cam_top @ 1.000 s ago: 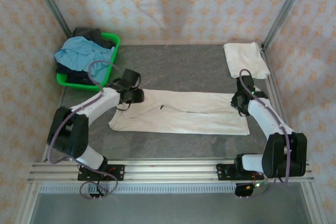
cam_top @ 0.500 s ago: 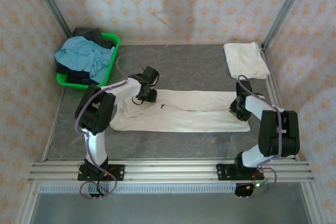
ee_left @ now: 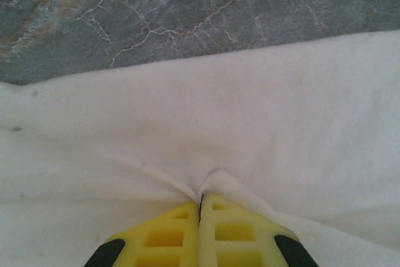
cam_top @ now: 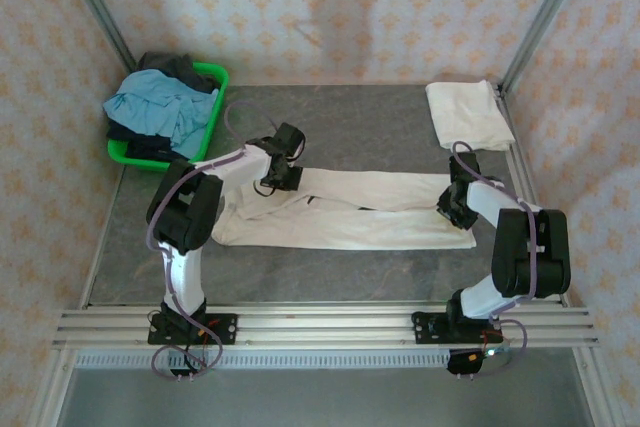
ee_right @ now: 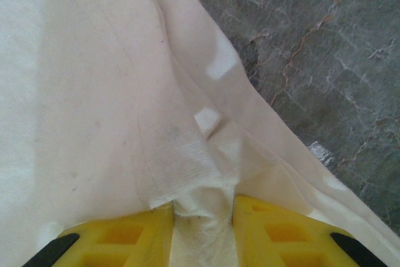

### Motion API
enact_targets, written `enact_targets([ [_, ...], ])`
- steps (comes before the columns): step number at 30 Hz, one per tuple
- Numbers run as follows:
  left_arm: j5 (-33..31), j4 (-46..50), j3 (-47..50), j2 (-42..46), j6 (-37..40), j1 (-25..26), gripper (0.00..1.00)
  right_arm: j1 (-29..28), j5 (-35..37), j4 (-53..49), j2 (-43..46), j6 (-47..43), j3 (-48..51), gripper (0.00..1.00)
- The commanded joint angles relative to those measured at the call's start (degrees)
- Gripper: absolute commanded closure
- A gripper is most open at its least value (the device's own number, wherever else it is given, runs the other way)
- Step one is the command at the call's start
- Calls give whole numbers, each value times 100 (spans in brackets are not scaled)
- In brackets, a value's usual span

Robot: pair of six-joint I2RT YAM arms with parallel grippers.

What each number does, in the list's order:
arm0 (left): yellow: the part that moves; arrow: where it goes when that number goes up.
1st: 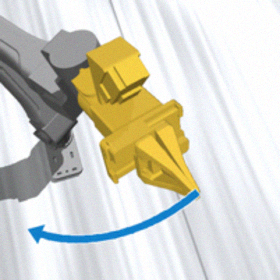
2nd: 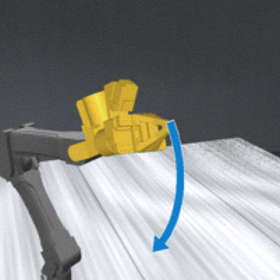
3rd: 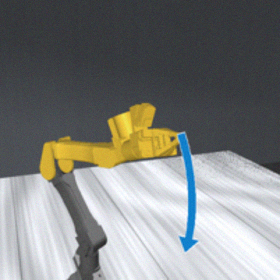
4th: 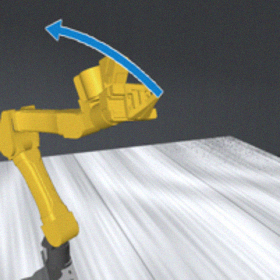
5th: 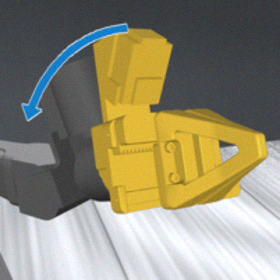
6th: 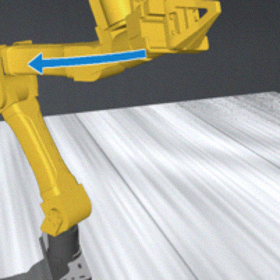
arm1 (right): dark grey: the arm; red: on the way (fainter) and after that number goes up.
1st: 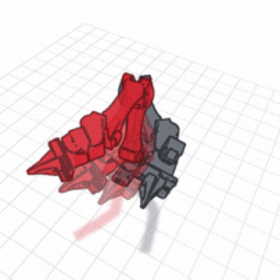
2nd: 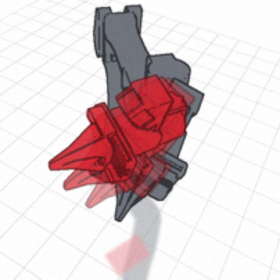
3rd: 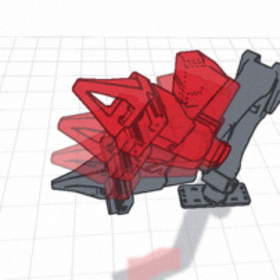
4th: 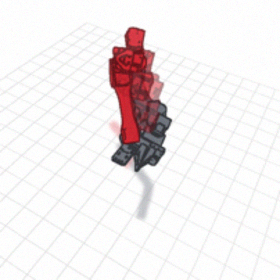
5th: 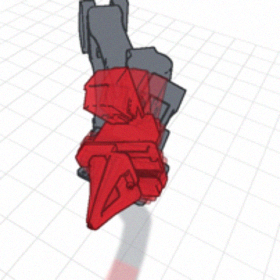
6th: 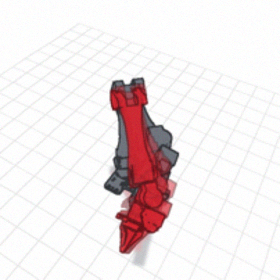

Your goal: Fold and stack the t-shirts

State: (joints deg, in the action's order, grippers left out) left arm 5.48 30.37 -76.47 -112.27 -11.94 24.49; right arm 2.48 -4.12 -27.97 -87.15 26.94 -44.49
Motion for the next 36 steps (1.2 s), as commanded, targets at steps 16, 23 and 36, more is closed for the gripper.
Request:
enact_targets([
  [16, -1076, 581, 793, 1578, -403, 527, 91, 42, -147, -100, 265, -118, 30, 69],
  [23, -742, 436, 1439, 2336, -589, 684, 93, 41, -106, -181, 402, -163, 29, 68],
  [36, -34, -73, 2012, 3141, -803, 612, 68, 42, 49, -304, 618, -201, -17, 68],
])
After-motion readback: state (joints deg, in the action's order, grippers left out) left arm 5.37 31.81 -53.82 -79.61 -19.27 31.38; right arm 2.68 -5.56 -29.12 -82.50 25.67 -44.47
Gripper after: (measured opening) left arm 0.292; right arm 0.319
